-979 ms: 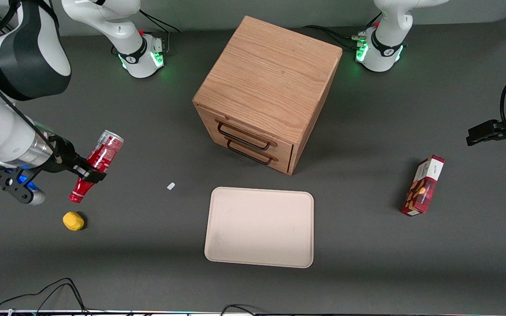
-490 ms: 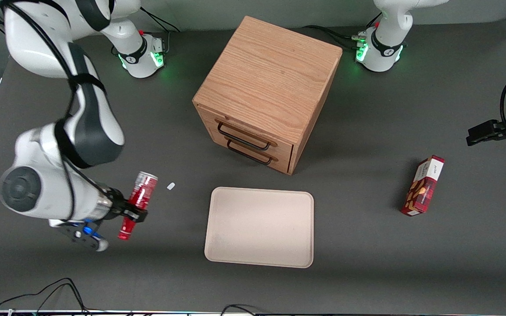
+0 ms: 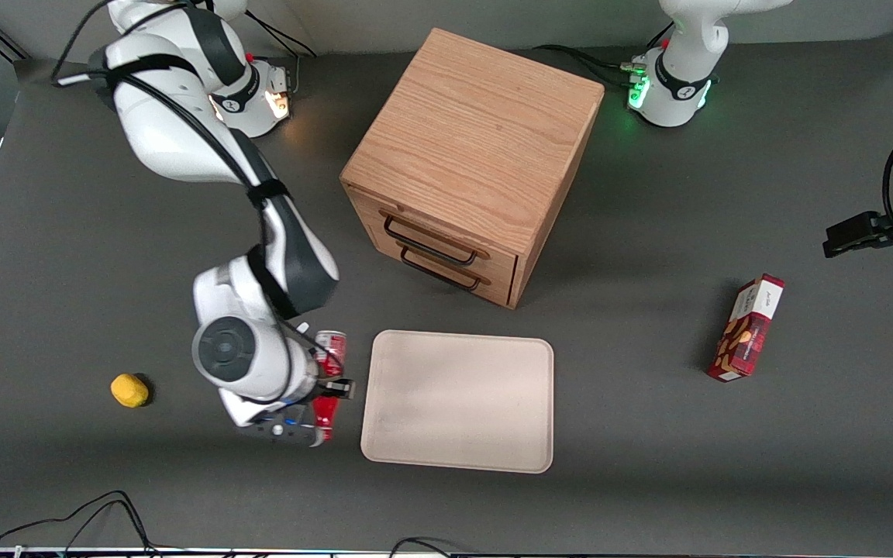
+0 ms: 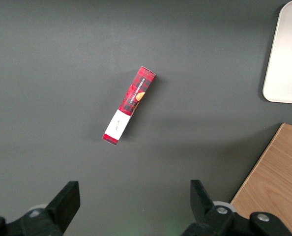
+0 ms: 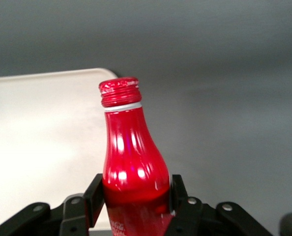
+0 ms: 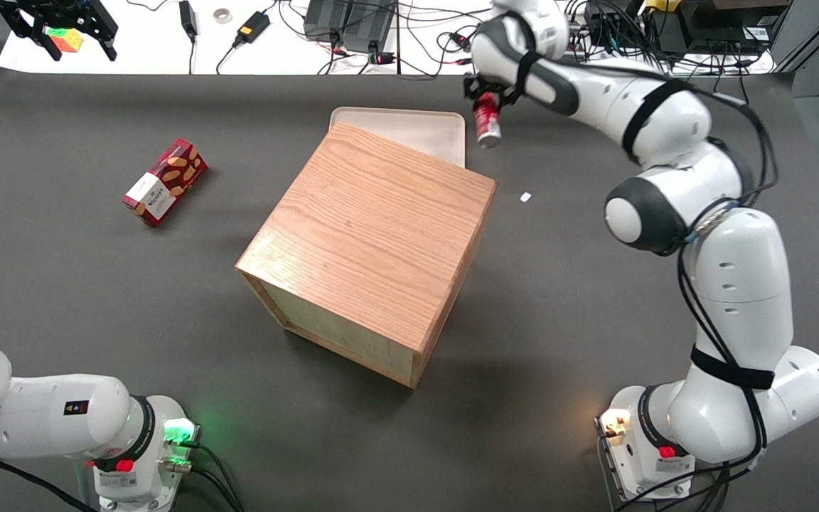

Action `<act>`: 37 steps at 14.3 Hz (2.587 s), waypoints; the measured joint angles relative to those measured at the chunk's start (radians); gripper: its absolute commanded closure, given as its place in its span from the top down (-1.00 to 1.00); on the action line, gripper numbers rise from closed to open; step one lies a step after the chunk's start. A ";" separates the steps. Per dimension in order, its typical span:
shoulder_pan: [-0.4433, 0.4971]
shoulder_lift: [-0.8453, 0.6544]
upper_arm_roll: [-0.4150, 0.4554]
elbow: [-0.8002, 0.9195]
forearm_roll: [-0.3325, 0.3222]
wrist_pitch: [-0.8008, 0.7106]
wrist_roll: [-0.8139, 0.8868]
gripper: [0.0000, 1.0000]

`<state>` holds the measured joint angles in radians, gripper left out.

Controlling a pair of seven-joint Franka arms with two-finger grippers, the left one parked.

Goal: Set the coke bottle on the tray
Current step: 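Carry the upright bottle over the cream tray with the right gripper, then lower the bottle onto the tray and open the right gripper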

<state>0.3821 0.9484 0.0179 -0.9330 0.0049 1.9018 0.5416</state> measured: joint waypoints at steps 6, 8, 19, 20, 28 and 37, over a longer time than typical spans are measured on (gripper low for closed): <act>0.055 0.079 -0.015 0.015 0.000 0.075 -0.006 -1.00; 0.055 0.094 -0.020 0.016 0.000 0.109 -0.006 -1.00; 0.054 0.156 -0.024 0.018 0.000 0.205 0.046 -1.00; 0.054 0.161 -0.024 0.018 0.000 0.211 0.048 -1.00; 0.056 0.164 -0.023 0.018 0.000 0.217 0.053 0.63; 0.056 0.164 -0.022 0.020 0.001 0.218 0.054 1.00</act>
<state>0.4379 1.1125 -0.0044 -0.9131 0.0054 2.1194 0.5952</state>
